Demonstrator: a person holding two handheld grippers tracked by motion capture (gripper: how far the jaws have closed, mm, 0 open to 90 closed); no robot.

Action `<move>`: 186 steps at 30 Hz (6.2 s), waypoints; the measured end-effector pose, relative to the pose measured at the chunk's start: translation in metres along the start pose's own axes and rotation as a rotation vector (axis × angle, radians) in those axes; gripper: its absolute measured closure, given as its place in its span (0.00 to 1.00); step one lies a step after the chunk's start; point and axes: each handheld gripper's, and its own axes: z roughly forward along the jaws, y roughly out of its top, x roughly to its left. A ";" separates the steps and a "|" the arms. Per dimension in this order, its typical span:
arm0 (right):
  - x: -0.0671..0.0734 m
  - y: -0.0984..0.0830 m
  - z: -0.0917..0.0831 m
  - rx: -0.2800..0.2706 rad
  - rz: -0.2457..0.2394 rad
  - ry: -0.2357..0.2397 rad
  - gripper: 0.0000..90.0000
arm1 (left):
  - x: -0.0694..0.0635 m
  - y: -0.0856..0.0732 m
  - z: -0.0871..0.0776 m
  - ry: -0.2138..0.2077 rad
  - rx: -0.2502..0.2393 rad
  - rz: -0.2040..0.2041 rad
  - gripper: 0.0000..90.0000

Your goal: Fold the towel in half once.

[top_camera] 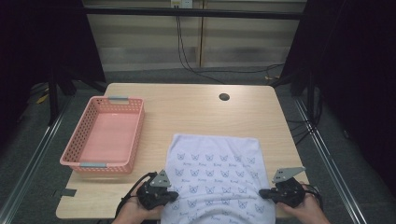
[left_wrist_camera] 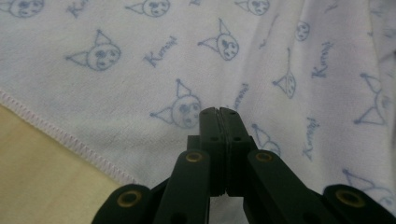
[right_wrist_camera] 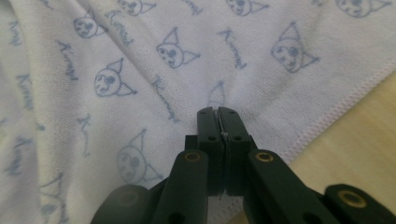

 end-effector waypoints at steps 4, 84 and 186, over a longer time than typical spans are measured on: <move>-0.015 0.008 0.000 -0.117 0.060 0.008 0.73 | 0.012 0.013 -0.003 0.017 -0.075 -0.052 0.83; -0.144 0.106 0.000 -0.469 0.230 -0.133 0.96 | 0.157 0.118 -0.014 0.242 -0.376 -0.284 0.96; -0.015 -0.006 -0.022 -0.180 0.252 0.096 0.97 | 0.037 0.000 -0.026 0.003 -0.172 -0.202 0.96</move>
